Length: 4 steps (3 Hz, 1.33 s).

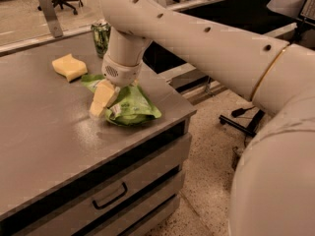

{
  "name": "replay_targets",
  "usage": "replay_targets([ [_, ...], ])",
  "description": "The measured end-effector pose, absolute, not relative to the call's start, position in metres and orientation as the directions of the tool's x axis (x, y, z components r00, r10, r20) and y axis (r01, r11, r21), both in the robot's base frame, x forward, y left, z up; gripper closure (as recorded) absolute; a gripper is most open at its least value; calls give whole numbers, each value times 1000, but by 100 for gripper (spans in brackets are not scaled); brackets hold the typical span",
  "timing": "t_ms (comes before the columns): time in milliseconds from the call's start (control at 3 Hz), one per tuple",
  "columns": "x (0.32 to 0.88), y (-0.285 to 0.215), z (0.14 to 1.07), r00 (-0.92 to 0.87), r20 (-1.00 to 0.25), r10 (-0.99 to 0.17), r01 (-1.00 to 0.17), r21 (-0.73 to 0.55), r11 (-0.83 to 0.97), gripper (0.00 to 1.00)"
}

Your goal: Pick green rice chip bag

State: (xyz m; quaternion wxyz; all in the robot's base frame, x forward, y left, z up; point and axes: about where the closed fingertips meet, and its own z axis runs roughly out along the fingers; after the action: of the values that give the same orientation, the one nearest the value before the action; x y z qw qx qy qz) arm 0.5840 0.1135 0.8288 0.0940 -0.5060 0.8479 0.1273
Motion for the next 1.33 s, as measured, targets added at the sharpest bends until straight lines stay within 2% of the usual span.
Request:
replay_targets([
  [667,574,126,855,-200,-391,-898,-980,94,177,64],
  [1000,577,118,884,-87,-463,-882,-996,54,70,88],
  [1333,582,102,912,-29,-519,-854,-1000,10,27,100],
])
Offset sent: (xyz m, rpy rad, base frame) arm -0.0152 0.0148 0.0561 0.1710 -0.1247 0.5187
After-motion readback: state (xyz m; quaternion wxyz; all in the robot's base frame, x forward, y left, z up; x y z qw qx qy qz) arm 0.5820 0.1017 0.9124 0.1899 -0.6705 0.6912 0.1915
